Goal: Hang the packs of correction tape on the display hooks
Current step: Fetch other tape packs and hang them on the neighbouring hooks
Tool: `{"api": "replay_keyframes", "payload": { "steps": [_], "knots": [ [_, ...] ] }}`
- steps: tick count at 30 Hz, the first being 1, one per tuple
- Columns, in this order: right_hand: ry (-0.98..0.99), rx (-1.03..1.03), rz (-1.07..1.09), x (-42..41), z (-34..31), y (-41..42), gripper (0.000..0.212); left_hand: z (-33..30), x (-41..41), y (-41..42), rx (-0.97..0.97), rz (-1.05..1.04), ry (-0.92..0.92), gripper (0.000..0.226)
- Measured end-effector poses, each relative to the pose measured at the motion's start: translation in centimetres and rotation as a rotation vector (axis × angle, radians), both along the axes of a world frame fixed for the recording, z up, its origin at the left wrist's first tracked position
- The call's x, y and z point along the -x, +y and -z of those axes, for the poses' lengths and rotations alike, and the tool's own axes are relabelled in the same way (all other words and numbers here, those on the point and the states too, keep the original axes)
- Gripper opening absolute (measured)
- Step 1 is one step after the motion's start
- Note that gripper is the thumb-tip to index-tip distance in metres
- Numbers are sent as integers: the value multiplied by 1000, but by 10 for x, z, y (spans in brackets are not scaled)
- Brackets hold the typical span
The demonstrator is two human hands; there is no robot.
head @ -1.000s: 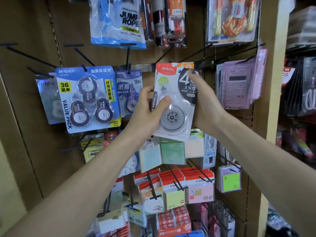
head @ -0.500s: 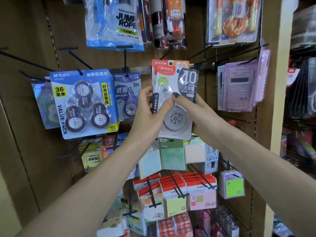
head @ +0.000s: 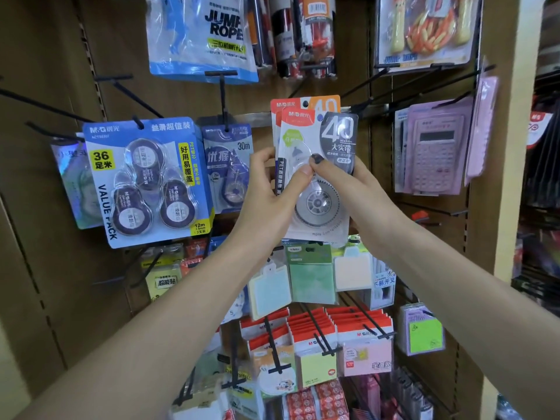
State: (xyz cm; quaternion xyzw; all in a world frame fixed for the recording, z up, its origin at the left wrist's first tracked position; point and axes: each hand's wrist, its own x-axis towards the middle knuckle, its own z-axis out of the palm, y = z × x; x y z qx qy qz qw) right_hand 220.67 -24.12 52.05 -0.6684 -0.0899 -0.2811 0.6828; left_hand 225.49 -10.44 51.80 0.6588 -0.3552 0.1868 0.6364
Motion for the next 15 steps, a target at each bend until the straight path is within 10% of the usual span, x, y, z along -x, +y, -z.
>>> {"api": "replay_keyframes", "payload": {
  "steps": [15],
  "knots": [
    [106, -18, 59, -44, -2, -11, 47, -14, -34, -10, -140, -54, 226, 44]
  ]
}}
